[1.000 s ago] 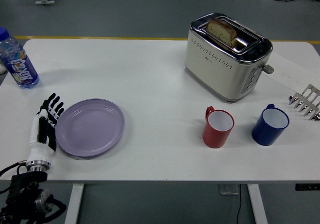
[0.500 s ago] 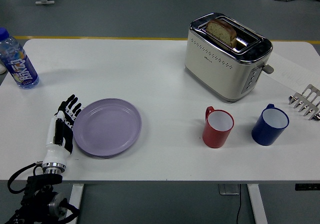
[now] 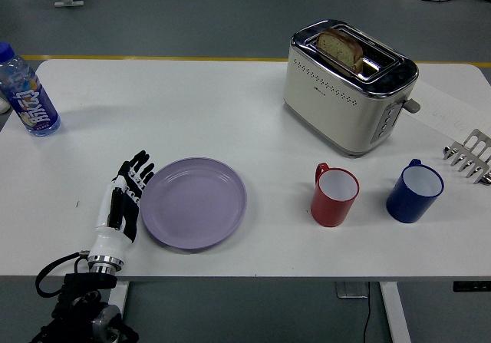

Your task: Push plate across desktop

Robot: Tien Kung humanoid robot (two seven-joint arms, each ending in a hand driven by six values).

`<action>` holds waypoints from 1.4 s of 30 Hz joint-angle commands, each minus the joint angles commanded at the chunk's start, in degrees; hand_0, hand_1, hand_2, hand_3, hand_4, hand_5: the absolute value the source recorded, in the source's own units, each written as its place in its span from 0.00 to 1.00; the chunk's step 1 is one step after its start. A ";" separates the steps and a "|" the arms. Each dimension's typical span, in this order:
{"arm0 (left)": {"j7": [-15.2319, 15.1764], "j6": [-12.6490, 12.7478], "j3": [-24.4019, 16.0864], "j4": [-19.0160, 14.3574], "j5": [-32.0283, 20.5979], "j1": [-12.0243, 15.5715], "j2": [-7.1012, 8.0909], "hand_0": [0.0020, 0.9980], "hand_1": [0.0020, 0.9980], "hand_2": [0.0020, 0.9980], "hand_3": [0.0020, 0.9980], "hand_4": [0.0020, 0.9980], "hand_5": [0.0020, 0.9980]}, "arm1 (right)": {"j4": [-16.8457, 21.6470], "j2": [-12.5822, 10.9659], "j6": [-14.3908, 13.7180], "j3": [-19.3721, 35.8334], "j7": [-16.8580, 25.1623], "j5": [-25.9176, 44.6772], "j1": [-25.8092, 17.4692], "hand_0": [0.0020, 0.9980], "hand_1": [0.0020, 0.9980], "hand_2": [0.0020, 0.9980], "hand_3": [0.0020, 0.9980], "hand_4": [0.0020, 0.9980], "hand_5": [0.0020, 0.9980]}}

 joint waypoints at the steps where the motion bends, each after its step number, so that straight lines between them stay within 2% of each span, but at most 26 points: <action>1: -0.03 0.02 0.86 -0.13 -0.17 -0.05 0.00 0.86 0.89 0.92 0.83 0.52 1.00 | 0.00 -0.01 0.00 0.02 0.01 -0.03 0.00 0.67 0.63 0.73 0.70 0.44 0.49; 13: -0.26 0.12 7.46 -2.25 -1.52 -0.74 0.25 0.86 0.89 0.92 0.83 0.52 1.00 | -0.03 -0.03 -0.09 0.06 0.18 0.03 0.10 0.67 0.63 0.73 0.70 0.44 0.49; 27: -0.35 0.22 8.03 -4.33 -1.70 -0.63 0.23 0.86 0.88 0.91 0.82 0.51 1.00 | -0.02 -0.07 -0.03 0.05 0.13 -0.08 0.04 0.67 0.63 0.73 0.70 0.44 0.49; 31: -0.39 0.66 6.50 -5.00 -1.12 -0.49 0.17 0.86 0.88 0.91 0.82 0.51 1.00 | -0.02 -0.04 -0.04 -0.03 0.13 0.03 0.05 0.67 0.63 0.73 0.70 0.44 0.49; 34: 0.47 1.13 3.70 -5.72 0.73 -0.53 0.35 0.86 0.88 0.91 0.82 0.51 1.00 | -0.04 -0.09 -0.03 -0.13 0.17 0.12 0.08 0.67 0.63 0.73 0.70 0.44 0.49; 35: 0.60 1.14 3.33 -5.79 0.97 -0.54 0.38 0.81 0.84 0.89 0.80 0.50 1.00 | -0.04 -0.09 -0.03 -0.14 0.17 0.13 0.09 0.67 0.63 0.73 0.70 0.44 0.49; 37: 0.94 1.32 1.49 -6.36 2.35 -0.54 0.83 0.81 0.84 0.89 0.80 0.50 1.00 | -0.02 -0.07 -0.06 -0.06 0.13 0.07 0.09 0.67 0.63 0.73 0.70 0.44 0.49; 40: 1.68 1.03 -1.94 -8.53 2.74 -0.31 2.62 0.81 0.84 0.89 0.80 0.50 1.00 | -0.01 -0.12 -0.07 -0.12 0.12 0.13 0.01 0.67 0.63 0.73 0.70 0.44 0.49; 42: 2.70 0.52 -4.54 -9.74 3.26 -0.41 4.03 0.78 0.81 0.85 0.79 0.50 1.00 | 0.00 -0.15 -0.15 -0.15 0.14 0.27 -0.07 0.67 0.63 0.73 0.70 0.44 0.49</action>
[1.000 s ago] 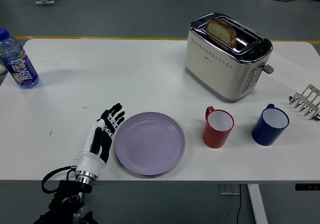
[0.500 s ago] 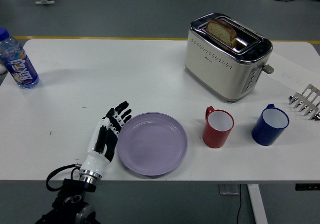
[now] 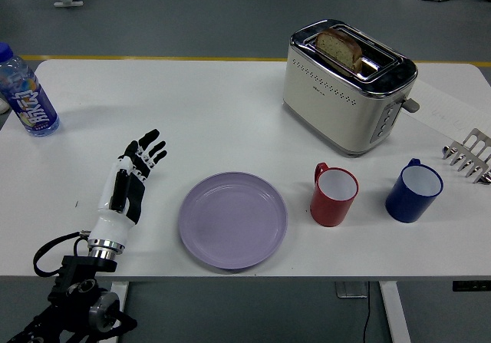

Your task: Push plate across desktop

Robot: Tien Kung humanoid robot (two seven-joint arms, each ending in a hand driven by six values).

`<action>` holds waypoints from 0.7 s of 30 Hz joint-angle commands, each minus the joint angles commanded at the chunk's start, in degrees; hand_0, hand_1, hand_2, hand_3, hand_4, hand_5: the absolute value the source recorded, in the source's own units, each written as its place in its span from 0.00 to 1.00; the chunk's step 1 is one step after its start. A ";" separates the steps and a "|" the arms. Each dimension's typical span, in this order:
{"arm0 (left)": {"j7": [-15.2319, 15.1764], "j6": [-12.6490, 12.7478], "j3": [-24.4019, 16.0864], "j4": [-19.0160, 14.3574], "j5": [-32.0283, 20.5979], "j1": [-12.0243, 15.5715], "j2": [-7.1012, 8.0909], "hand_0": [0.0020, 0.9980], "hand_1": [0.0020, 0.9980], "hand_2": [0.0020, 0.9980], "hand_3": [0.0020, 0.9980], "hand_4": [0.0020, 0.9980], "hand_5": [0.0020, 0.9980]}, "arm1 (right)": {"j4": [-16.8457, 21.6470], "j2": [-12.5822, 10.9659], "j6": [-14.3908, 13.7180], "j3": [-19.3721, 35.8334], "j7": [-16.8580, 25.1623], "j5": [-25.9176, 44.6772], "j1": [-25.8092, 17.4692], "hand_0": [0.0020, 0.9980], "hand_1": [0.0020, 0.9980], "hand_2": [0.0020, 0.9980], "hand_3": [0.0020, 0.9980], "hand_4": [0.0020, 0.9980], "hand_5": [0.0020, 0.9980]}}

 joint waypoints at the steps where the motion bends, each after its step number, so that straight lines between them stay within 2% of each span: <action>1: 0.83 -0.50 -1.49 -0.39 0.43 -0.33 1.11 0.78 0.81 0.85 0.79 0.50 1.00 | 0.02 -0.02 -0.04 -0.02 -0.02 0.07 -0.04 0.67 0.63 0.73 0.70 0.44 0.49; 4: 1.67 -1.19 -4.54 -0.64 0.79 -1.21 3.69 0.78 0.81 0.85 0.79 0.50 1.00 | 0.06 -0.06 -0.03 0.01 -0.17 -0.06 -0.08 0.67 0.63 0.73 0.70 0.44 0.49; 7: 1.16 -1.02 -7.01 -0.91 -0.14 -1.88 7.14 0.76 0.79 0.82 0.77 0.50 1.00 | 0.10 -0.09 -0.04 -0.05 -0.29 -0.08 -0.11 0.67 0.63 0.73 0.70 0.44 0.49; 12: 1.37 -1.61 -10.47 -0.47 -1.35 -2.33 11.04 0.74 0.77 0.79 0.75 0.50 1.00 | 0.16 -0.06 -0.21 -0.16 -0.37 0.24 -0.14 0.67 0.63 0.73 0.70 0.44 0.50; 16: 2.09 -3.22 -14.18 2.44 -4.33 -2.78 13.23 0.74 0.77 0.79 0.75 0.50 1.00 | 0.25 -0.07 -0.33 -0.27 -0.56 0.33 -0.16 0.67 0.63 0.73 0.70 0.44 0.50; 17: 2.30 -3.50 -14.52 2.78 -4.72 -2.81 13.39 0.73 0.76 0.77 0.73 0.51 1.00 | 0.27 -0.07 -0.34 -0.24 -0.61 0.29 -0.17 0.67 0.63 0.73 0.70 0.44 0.50; 21: 5.82 -6.58 -17.26 4.90 -5.39 -2.87 14.40 0.73 0.76 0.77 0.73 0.51 1.00 | 0.42 -0.17 -0.22 -0.12 -1.17 -0.40 -0.19 0.67 0.63 0.73 0.70 0.44 0.50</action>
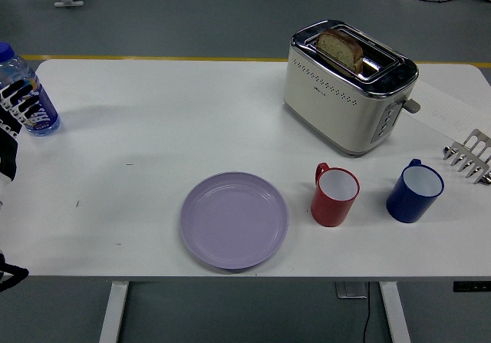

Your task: Push plate across desktop

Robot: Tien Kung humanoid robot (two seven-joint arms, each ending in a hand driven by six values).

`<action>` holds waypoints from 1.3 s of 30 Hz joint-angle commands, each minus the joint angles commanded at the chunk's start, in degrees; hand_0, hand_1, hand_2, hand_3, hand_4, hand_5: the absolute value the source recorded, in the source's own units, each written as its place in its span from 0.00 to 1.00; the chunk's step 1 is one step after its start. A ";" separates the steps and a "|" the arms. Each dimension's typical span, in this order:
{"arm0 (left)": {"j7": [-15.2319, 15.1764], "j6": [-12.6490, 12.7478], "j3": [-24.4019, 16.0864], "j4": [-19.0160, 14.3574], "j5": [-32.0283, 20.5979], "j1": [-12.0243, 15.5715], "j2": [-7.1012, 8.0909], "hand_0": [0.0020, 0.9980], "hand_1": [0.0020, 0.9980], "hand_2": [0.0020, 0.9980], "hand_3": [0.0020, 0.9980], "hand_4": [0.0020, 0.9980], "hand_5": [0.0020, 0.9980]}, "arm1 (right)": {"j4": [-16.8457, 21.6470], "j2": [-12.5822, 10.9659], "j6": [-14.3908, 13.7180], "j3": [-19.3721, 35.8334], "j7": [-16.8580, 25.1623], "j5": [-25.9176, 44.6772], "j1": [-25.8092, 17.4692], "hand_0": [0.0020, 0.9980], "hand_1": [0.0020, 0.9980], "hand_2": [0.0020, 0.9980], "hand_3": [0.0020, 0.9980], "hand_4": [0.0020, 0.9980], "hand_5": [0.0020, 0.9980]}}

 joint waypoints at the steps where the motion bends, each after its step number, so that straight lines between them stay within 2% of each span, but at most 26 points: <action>1: 1.15 -0.92 -0.67 0.46 -0.10 0.01 0.24 0.73 0.76 0.77 0.73 0.51 1.00 | 0.04 -0.01 0.02 0.05 -0.13 -0.17 -0.01 0.67 0.63 0.73 0.70 0.44 0.50; 6: 9.69 -5.79 -5.08 2.39 -0.38 0.07 1.29 0.74 0.77 0.76 0.71 0.51 1.00 | 0.04 0.01 0.03 0.15 -0.15 -0.34 -0.16 0.67 0.63 0.73 0.70 0.44 0.50; 11: 16.54 -8.65 -7.71 2.44 0.06 0.03 1.88 0.74 0.77 0.75 0.71 0.51 1.00 | 0.00 0.03 -0.09 0.10 -0.02 -0.09 -0.09 0.67 0.63 0.73 0.70 0.44 0.50; 14: 20.56 -11.82 -9.22 2.71 -1.34 -0.45 2.46 0.74 0.77 0.76 0.72 0.52 1.00 | -0.09 -0.03 -0.08 0.04 0.22 0.12 0.06 0.67 0.63 0.73 0.70 0.44 0.50; 22: 22.06 -13.48 -9.78 3.76 -2.14 -0.63 2.65 0.74 0.77 0.76 0.72 0.52 1.00 | -0.08 -0.01 -0.06 0.18 0.15 -0.06 0.09 0.67 0.63 0.73 0.70 0.44 0.50; 39: 21.13 -11.66 -10.14 5.76 -2.73 -0.95 2.20 0.75 0.77 0.76 0.72 0.54 1.00 | -0.17 -0.04 -0.15 0.11 0.26 -0.06 0.31 0.67 0.63 0.73 0.70 0.44 0.50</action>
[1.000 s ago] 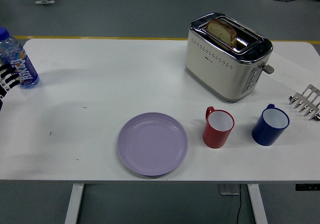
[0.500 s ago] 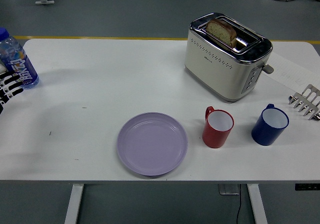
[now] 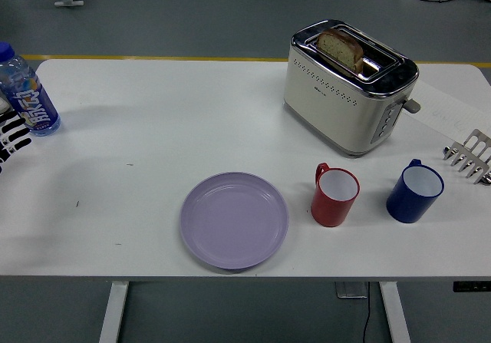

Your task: Push plate across desktop

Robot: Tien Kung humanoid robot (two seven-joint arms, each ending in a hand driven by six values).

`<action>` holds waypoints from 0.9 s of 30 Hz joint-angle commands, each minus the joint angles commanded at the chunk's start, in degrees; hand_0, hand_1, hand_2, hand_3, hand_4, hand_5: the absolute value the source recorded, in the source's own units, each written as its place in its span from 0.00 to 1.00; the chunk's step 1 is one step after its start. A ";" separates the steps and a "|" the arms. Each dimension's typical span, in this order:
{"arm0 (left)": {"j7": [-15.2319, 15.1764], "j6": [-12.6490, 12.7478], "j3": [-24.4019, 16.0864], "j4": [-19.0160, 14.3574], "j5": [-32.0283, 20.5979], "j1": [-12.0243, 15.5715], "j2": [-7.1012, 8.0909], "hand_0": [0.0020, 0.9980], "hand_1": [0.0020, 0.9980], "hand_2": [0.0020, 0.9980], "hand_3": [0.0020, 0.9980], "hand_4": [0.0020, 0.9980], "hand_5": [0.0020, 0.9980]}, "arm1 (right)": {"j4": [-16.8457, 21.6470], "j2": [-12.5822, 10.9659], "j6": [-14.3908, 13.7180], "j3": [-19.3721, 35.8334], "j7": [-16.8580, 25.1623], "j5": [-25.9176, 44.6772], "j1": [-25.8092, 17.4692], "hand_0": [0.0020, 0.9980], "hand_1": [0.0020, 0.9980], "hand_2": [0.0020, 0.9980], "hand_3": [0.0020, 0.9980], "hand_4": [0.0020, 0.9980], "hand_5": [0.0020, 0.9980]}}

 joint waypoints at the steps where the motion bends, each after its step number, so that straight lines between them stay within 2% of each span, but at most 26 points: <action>1: -0.02 0.05 -0.02 0.02 0.00 0.01 -0.01 0.75 0.77 0.76 0.72 0.54 1.00 | 0.00 0.00 0.00 0.00 0.00 0.01 0.01 0.67 0.63 0.73 0.70 0.44 0.50; 27: 0.14 0.14 -0.92 0.06 1.82 -0.04 -0.06 0.75 0.77 0.75 0.72 0.54 1.00 | -0.02 -0.20 -0.01 0.24 -0.31 -0.71 0.66 0.67 0.63 0.73 0.70 0.44 0.50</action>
